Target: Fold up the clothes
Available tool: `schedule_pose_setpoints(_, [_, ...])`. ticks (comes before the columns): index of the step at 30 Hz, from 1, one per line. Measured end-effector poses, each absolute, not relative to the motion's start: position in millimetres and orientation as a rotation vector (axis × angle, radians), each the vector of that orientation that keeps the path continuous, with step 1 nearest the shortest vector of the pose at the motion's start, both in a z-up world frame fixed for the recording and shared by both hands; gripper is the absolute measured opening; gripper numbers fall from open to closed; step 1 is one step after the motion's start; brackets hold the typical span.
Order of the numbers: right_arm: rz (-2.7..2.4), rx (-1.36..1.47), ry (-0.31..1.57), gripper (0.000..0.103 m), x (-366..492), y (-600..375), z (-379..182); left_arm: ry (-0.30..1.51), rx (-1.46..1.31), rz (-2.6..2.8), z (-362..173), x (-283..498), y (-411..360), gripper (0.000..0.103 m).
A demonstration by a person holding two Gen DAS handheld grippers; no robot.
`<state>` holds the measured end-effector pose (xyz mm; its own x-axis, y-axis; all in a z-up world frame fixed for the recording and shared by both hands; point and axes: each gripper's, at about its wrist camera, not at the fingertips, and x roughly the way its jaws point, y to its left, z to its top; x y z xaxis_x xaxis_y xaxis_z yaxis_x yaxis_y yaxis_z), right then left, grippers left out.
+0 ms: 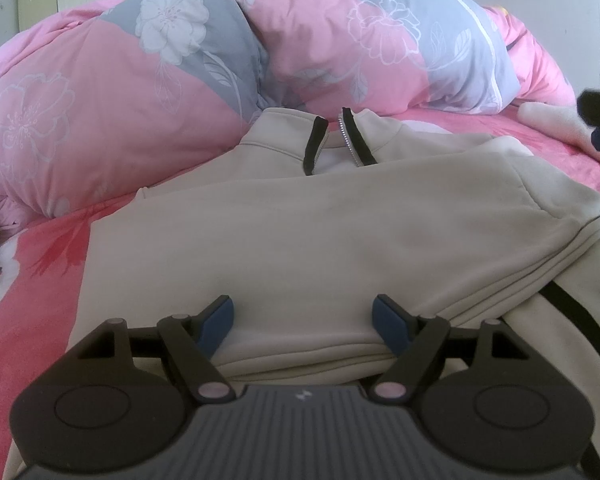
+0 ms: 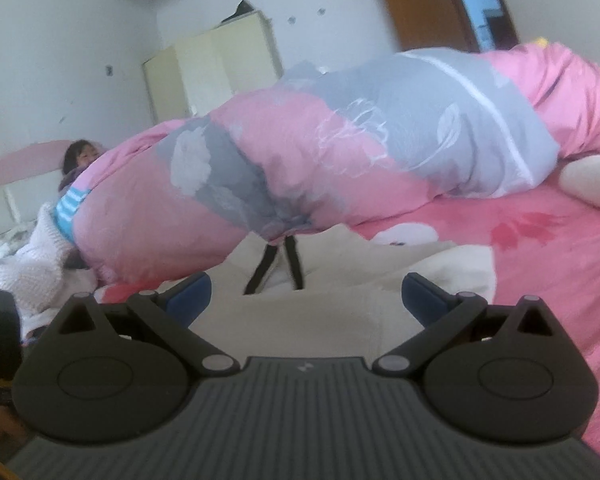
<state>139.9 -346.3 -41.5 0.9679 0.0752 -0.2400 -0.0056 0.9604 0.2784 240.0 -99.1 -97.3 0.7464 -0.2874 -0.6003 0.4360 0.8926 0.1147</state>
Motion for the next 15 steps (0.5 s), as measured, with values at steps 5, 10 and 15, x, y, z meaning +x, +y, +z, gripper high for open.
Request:
schedule_pose_setpoints(5, [0.029,0.157,0.351,0.101,149,-328,-46,0.611,0.256,-0.401,-97,240,-99,0.078])
schedule_pose_setpoints(10, [-0.006,0.045,0.424,0.090,155,-312,-53,0.611,0.256,-0.401,-97,240,-99,0.078])
schedule_pose_setpoints(15, [-0.016,0.034,0.502,0.065,163,-312,-62,0.611,0.256,-0.402,-97,239,-99,0.078])
